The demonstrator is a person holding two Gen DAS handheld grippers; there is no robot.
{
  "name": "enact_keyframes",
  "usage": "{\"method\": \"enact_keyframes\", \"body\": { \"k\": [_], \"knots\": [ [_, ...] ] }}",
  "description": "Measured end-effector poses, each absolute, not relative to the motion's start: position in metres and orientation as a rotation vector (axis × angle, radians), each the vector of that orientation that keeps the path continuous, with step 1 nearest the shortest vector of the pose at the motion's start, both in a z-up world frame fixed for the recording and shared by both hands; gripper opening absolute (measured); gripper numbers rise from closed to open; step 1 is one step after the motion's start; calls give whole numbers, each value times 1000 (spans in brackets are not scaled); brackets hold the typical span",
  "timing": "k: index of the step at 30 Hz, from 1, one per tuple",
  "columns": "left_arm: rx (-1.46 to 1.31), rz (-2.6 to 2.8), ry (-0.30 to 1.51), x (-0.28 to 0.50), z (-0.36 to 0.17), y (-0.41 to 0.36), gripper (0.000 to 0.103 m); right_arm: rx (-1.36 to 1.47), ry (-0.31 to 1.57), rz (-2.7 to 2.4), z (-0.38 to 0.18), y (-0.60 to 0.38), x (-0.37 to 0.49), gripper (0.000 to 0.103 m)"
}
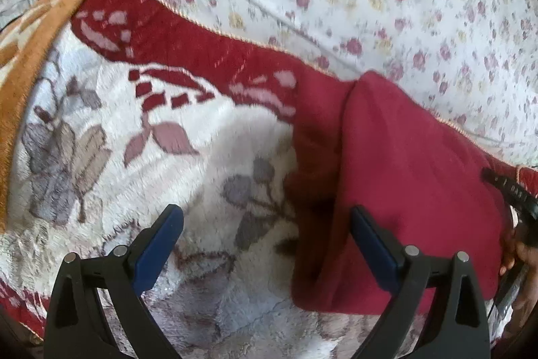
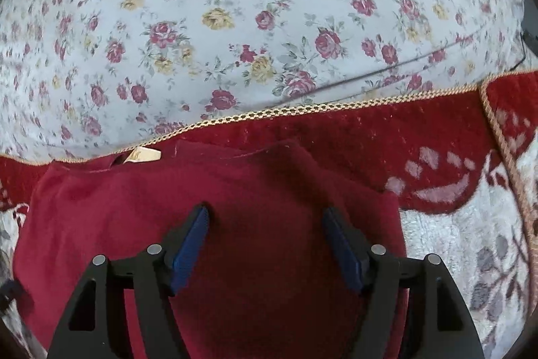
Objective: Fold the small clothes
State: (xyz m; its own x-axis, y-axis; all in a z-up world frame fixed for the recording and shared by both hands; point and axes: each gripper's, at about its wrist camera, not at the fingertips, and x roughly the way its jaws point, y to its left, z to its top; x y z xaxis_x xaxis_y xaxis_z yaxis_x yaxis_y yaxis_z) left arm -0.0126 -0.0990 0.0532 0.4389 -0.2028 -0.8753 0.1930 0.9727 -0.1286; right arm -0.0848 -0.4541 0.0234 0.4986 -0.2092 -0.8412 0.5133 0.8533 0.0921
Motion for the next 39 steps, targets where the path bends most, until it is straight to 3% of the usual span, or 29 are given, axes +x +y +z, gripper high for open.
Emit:
{"method": "enact_keyframes", "body": {
  "k": [10,21,34,39],
  "knots": [
    [23,-280,1016,-26,69,-113,98,359,939,-184,60,-386,-76,76],
    [78,-323,1026,-31,63,-126,98,443,1014,118,46,-291,-9,79],
    [35,-306,1086,-19,55,-111,98,392,1103,116,31,-261,57,79],
    [2,-319,1124,-15,49,-105,98,378,1178,153,27,-241,84,98]
  ]
}}
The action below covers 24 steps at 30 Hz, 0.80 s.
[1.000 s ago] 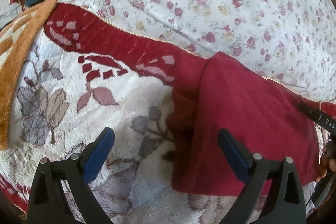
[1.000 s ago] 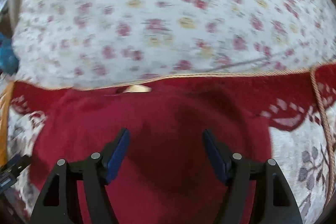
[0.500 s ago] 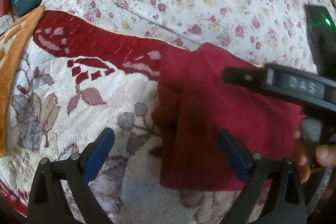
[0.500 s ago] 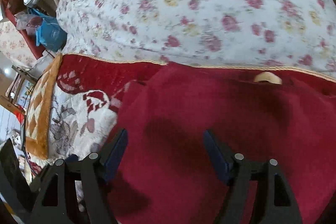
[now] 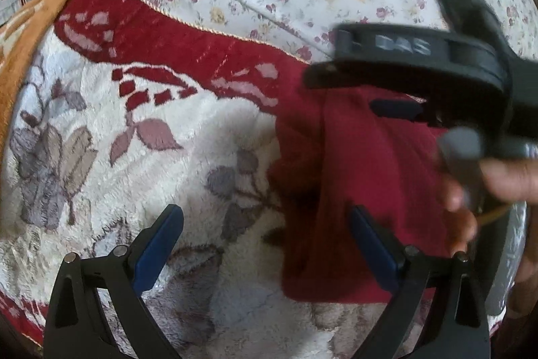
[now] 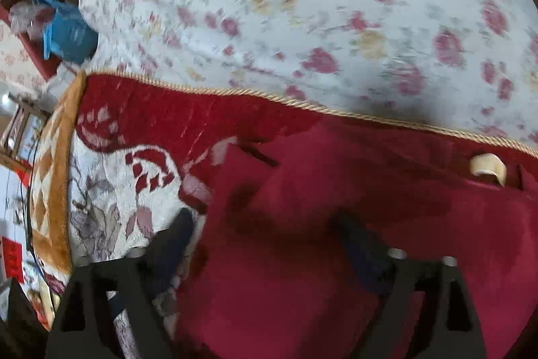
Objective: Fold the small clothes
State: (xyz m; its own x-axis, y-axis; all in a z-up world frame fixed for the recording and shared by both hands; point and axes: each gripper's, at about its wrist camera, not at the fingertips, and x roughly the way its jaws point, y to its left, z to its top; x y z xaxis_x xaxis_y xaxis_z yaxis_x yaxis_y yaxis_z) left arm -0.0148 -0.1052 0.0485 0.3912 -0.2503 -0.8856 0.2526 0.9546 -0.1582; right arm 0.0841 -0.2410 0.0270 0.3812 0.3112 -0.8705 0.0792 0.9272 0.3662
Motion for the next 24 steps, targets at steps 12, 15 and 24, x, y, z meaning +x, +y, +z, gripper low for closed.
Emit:
{"method": "enact_keyframes", "body": {
  "k": [12,15,24],
  "knots": [
    [-23,-326,1124,-6,42,-119,98,100,1191,68,14,-215,96,72],
    [-42,-345,1110,-3,42,-124,98,264,1151,146,33,-247,82,27],
    [-65,-488,1072,-12,52,-145,37,382,1107,186,49,-284,57,22]
  ]
}}
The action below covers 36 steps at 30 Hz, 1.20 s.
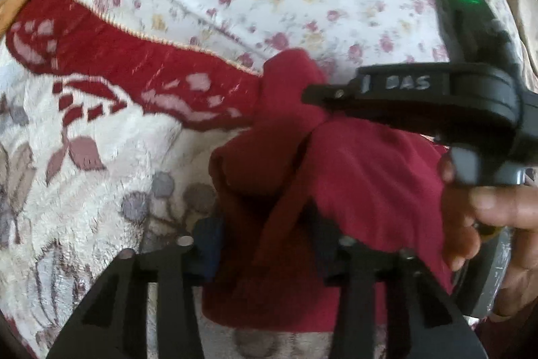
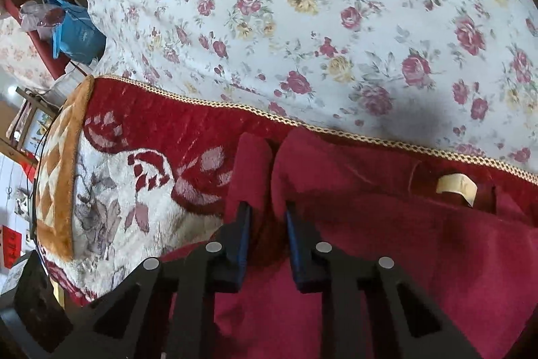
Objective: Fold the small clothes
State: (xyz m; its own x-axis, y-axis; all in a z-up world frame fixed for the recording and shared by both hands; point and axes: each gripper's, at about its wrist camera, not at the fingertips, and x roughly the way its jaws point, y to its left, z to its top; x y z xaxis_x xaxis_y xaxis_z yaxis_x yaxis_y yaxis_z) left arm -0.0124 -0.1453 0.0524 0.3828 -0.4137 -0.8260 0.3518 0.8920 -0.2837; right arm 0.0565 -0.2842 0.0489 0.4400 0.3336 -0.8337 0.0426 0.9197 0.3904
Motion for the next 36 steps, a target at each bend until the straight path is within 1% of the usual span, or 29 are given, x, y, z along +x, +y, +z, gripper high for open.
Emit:
{"method": "enact_keyframes", "body": {
  "k": [1,4,13,14,15,16,17,18,20,23,26,29,31,32,34,35,36],
  "knots": [
    [-43,-490,1054,-15,56,-149,32,382,1107,187,49,-285,55,22],
    [-12,-494,1029,-20,60,-154,28,383,1109,182,52,-286,55,22],
    [-16,-503,1016,-31,69,-148,20,360,1134,170,56,-288,51,22],
    [-20,-505,1016,-32,69,-148,19,364,1137,166,57,-287,52,29],
    [-28,-507,1018,-32,70,-147,18,374,1141,161,58,-287,54,50],
    [-55,-514,1024,-33,70,-143,17,394,1147,156,59,-287,56,64],
    [-79,-519,1031,-33,69,-140,16,420,1151,154,60,-288,59,82],
    [-99,-524,1039,-33,69,-137,15,448,1153,154,60,-287,61,85],
    [-117,-535,1042,-35,69,-133,15,466,1169,157,60,-284,67,85],
    [-118,-541,1037,-37,71,-131,14,418,1211,156,55,-268,78,88],
    [-111,-545,1028,-38,73,-133,14,376,1252,172,45,-249,88,89],
    [-101,-549,1020,-41,76,-135,14,328,1294,191,36,-231,95,97],
    [-91,-552,1019,-41,77,-137,14,257,1330,203,29,-222,98,97],
    [-88,-552,1019,-40,77,-139,14,232,1334,204,26,-220,98,96],
    [-81,-554,1022,-39,77,-141,14,177,1321,185,27,-222,94,79],
    [-80,-554,1022,-39,77,-142,14,168,1306,169,29,-227,92,63],
    [-78,-554,1020,-39,78,-142,14,181,1286,167,32,-233,89,51]
  ]
}}
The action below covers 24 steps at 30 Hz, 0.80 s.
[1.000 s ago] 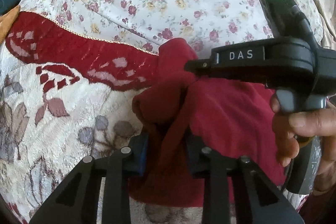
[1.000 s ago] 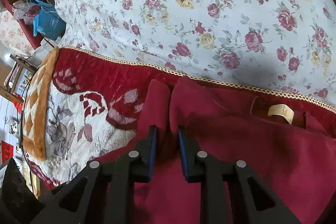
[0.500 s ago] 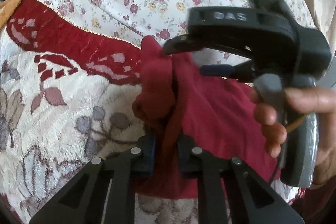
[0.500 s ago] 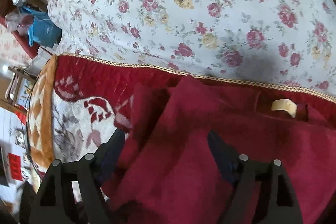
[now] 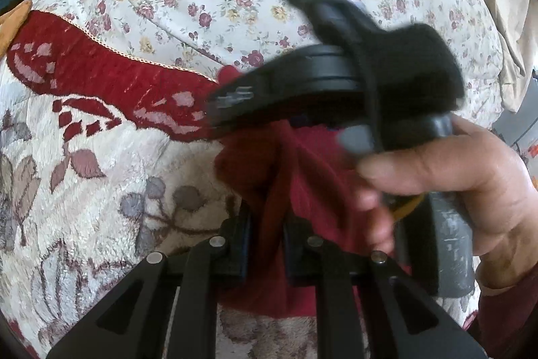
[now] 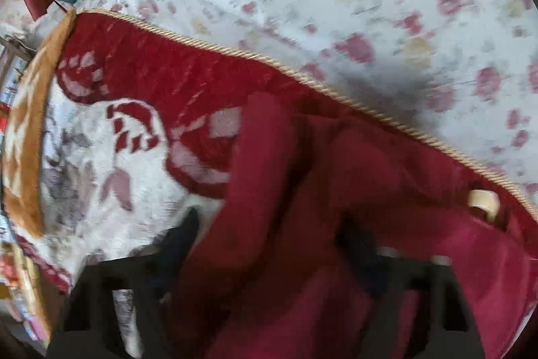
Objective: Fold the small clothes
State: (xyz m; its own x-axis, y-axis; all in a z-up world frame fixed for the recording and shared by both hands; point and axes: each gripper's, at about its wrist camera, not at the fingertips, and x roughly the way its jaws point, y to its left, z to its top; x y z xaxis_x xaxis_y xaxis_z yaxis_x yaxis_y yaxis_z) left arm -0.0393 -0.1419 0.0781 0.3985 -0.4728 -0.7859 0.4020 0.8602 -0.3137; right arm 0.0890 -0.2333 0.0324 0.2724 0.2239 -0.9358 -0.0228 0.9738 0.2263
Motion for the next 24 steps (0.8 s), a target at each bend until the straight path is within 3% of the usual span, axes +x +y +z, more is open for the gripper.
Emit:
{"method": "enact_keyframes", "body": {
  "k": [1,3,4,5,21,24],
  "knots": [
    [-77,-553,1019,-39,79,-142,18,213,1263,174,36,-242,86,45],
    [-74,-546,1010,-39,80,-142,38,277,1224,183,42,-259,79,34],
    [-69,-539,1007,-39,81,-142,54,301,1212,190,44,-265,76,33],
    [-69,-534,1005,-40,81,-142,63,317,1203,192,45,-270,73,31],
    [-17,-469,1016,-26,63,-152,67,396,1181,206,46,-279,65,31],
    [-20,-481,1020,-24,61,-154,60,388,1181,209,47,-281,62,31]
  ]
}}
